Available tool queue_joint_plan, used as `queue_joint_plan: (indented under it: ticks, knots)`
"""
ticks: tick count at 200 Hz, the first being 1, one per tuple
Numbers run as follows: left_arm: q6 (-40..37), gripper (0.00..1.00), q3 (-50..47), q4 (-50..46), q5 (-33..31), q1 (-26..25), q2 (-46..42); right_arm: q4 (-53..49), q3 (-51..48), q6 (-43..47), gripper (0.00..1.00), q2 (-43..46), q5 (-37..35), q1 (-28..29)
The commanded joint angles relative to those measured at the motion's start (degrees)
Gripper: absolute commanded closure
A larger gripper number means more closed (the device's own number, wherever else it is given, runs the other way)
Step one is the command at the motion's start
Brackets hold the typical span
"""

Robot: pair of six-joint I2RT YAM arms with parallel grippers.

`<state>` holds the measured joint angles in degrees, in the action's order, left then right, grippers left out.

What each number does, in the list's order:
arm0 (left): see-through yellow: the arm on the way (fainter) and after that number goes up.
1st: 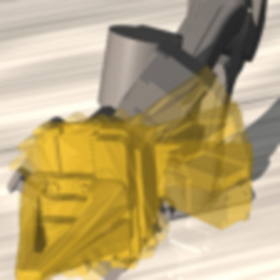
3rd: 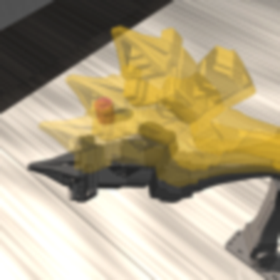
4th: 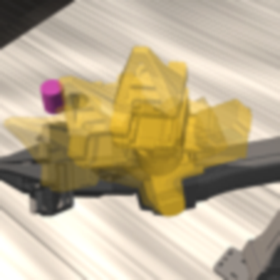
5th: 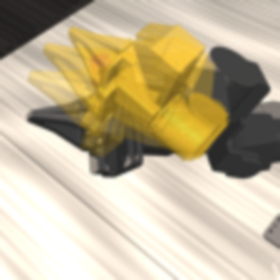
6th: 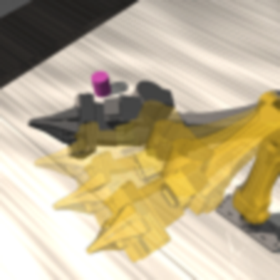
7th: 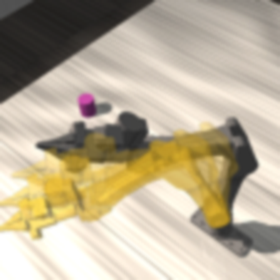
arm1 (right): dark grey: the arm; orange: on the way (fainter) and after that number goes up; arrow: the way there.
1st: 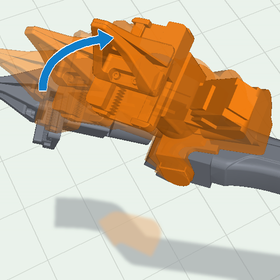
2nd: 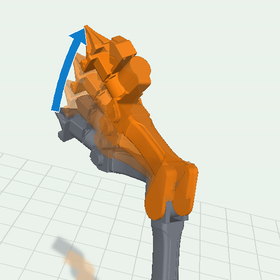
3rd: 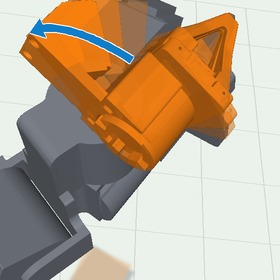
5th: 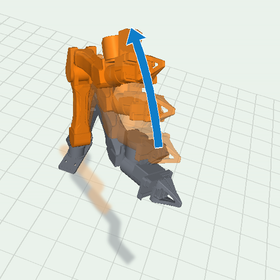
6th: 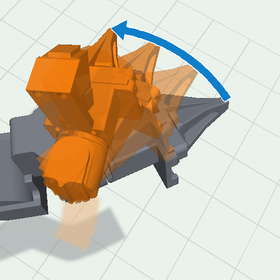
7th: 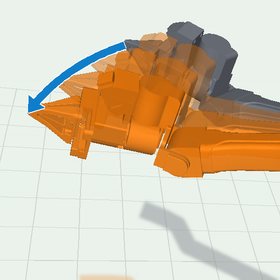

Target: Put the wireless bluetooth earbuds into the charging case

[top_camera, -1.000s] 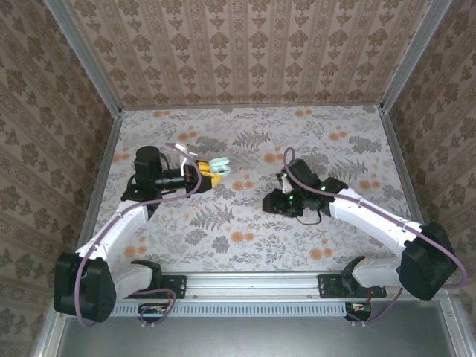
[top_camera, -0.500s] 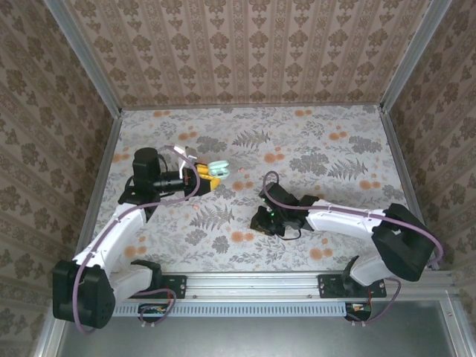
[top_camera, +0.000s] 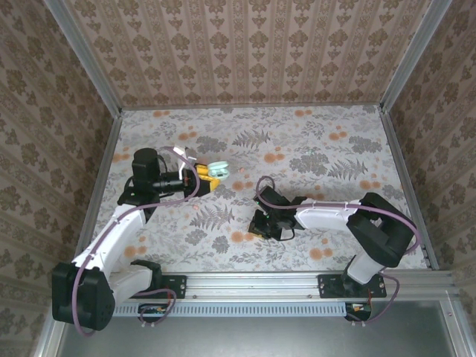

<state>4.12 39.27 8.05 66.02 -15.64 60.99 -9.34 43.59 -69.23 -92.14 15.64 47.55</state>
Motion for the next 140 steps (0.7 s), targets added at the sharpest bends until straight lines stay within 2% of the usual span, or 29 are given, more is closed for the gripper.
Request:
queue_joint_plan:
  ticks: [1,95,140]
  knots:
    - [-1.73,0.98,-0.15,-0.85,1.04,0.61,-1.31,-0.97,1.73,-0.53,0.84,-1.26,-1.13,-0.92]
    - [-1.5,0.98,-0.59,-0.93,0.82,0.52,-2.19,-9.55,7.87,6.95,0.82,-0.11,-3.67,-4.87]
    - [-1.71,0.98,-0.51,-0.83,0.78,0.52,-2.02,-10.84,6.59,5.92,0.81,2.82,-4.14,-5.01]
